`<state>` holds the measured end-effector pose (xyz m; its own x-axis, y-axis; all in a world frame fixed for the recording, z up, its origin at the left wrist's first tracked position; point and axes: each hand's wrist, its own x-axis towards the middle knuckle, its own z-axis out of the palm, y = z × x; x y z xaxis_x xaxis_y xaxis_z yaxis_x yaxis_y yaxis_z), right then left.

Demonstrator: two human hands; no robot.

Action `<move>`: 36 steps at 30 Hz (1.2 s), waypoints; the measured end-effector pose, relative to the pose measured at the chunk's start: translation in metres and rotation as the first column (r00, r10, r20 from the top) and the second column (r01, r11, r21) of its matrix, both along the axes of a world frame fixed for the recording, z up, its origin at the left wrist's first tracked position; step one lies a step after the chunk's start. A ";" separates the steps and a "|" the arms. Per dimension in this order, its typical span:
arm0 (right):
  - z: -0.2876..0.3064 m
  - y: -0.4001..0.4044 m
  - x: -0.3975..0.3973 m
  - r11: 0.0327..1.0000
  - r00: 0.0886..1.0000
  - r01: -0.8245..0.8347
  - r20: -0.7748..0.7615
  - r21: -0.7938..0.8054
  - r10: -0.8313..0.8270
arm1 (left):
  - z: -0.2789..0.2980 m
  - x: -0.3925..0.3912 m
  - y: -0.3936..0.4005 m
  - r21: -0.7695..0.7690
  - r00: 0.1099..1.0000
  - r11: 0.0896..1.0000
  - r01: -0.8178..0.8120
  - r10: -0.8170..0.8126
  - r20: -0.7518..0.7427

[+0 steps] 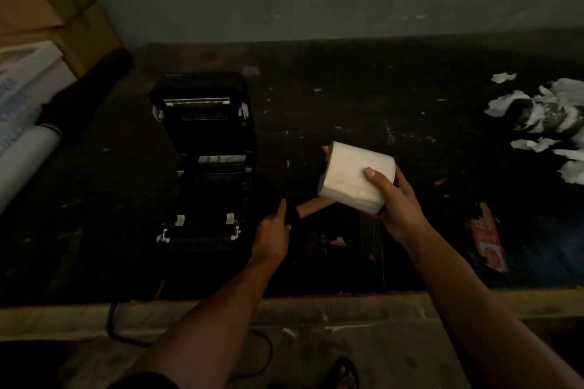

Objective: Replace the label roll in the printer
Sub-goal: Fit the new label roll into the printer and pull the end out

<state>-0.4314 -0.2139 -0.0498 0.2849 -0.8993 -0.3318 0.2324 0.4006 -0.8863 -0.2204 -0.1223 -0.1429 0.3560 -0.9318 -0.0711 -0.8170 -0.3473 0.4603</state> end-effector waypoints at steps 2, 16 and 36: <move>-0.001 0.002 -0.001 1.000 1.000 -0.002 -0.018 -0.002 0.002 | 0.004 -0.001 -0.005 0.037 0.992 0.998 0.058 -0.061 0.107; 0.018 0.001 0.003 1.000 0.999 -0.003 -0.034 -0.029 0.002 | 0.073 0.026 -0.040 -0.136 0.500 0.945 -0.296 0.032 -0.866; 0.034 0.001 0.005 0.990 0.997 -0.059 -0.052 -0.128 0.052 | 0.126 0.021 -0.051 -0.274 0.288 0.961 -0.035 -0.252 -0.924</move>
<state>-0.4269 -0.2130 -0.0155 0.3221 -0.9188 -0.2282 0.1688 0.2929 -0.9411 -0.1994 -0.1730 -0.0165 0.0669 -0.9934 -0.0930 0.2173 -0.0764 0.9731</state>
